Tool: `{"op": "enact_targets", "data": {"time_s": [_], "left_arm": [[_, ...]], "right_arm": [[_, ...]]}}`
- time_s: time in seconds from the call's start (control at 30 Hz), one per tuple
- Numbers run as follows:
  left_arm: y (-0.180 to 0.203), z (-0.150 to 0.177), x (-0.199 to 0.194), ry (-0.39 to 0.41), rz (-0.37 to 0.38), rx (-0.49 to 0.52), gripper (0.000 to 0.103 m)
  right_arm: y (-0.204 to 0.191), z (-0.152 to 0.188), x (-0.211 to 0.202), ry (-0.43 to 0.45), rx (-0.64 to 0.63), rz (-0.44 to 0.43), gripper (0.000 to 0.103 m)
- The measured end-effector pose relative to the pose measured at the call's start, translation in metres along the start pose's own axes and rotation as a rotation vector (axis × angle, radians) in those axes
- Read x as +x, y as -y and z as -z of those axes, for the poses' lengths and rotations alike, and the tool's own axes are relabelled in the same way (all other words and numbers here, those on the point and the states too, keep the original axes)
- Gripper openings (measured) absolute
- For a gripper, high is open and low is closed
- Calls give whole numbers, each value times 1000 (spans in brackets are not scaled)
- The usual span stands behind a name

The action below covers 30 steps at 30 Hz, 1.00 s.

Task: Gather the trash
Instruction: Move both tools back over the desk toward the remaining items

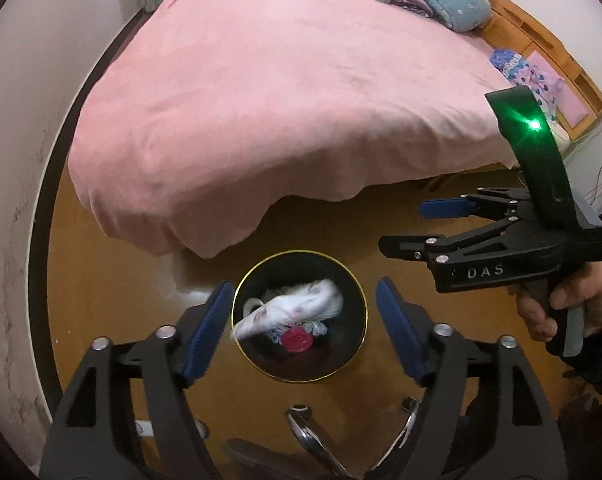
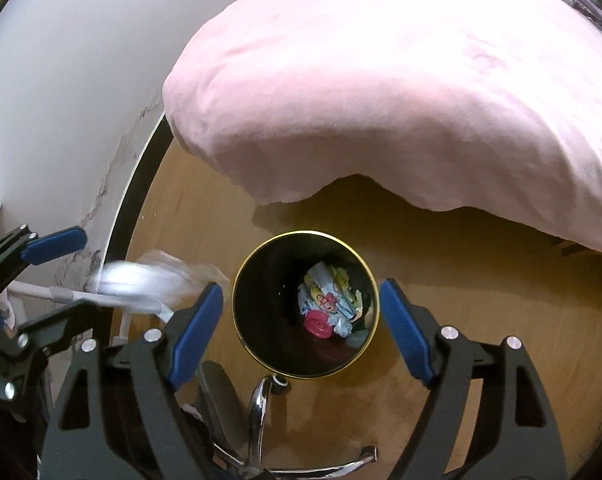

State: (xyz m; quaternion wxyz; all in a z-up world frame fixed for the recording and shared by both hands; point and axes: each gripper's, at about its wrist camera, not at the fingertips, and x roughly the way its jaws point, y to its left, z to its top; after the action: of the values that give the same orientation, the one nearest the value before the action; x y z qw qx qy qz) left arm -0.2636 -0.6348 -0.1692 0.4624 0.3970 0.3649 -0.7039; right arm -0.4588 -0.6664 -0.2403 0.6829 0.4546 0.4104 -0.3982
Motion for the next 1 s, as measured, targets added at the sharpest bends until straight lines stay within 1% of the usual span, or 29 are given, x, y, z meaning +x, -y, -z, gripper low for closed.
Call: {"op": "enact_targets", "data": {"time_s": [0.03,0.07,0.17,0.23,0.27,0.37,0.4,0.43,0.5,0.57,0.63,0.67,0.73,0.77,0.8,0.83,0.87,0.9,0.93,0.97,1.0], "left_arm": [[1,0,-5,12,-6,5,76],[3,1,-12,25,-8,7,80],[4,4,-32,54,-27,0,82],[5,8,-50,78,-65,-7,82],[3,11,-62,98,-85,-12,83],[-3,36,-114,187,-203,-45,90],[-10,53,-142,222,-252,-82,91],[-15,65,-158,235,-277,-107,91],[-31,105,-207,273,-353,-195,91],[-44,137,-242,296,-422,-269,92],[-62,190,-287,318,-517,-386,92],[-68,210,-302,323,-551,-429,92],[-81,267,-341,328,-662,-555,92],[-87,303,-363,329,-718,-636,92],[-90,325,-376,330,-747,-685,92],[-94,358,-394,329,-791,-760,92],[-95,380,-406,328,-819,-809,92],[-96,413,-422,325,-859,-878,92],[-96,442,-434,317,-893,-941,92],[-95,475,-446,304,-930,-1016,92],[-94,493,-453,295,-952,-1057,92]], "right_arm": [[-2,0,-4,7,-5,2,78],[-4,1,-7,13,-10,5,78],[-23,0,-24,43,-47,1,78],[-42,-1,-37,67,-83,-19,78],[-56,-2,-44,79,-109,-33,79],[-110,-1,-66,120,-220,-71,81],[-128,0,-72,131,-257,-87,81],[-153,2,-78,142,-305,-106,82],[-201,8,-88,158,-397,-154,83],[-262,22,-96,162,-515,-224,85],[-323,42,-101,151,-633,-301,86],[-346,51,-102,142,-677,-328,86],[-412,80,-102,109,-801,-404,86],[-438,95,-101,94,-848,-433,86],[-460,107,-100,78,-889,-461,86],[-489,127,-100,50,-943,-501,86],[-516,147,-100,23,-995,-536,86],[-537,164,-100,0,-1036,-562,86],[-567,189,-98,-32,-1094,-590,86],[-585,204,-99,-51,-1126,-608,86],[-608,226,-97,-79,-1169,-628,86]]}}
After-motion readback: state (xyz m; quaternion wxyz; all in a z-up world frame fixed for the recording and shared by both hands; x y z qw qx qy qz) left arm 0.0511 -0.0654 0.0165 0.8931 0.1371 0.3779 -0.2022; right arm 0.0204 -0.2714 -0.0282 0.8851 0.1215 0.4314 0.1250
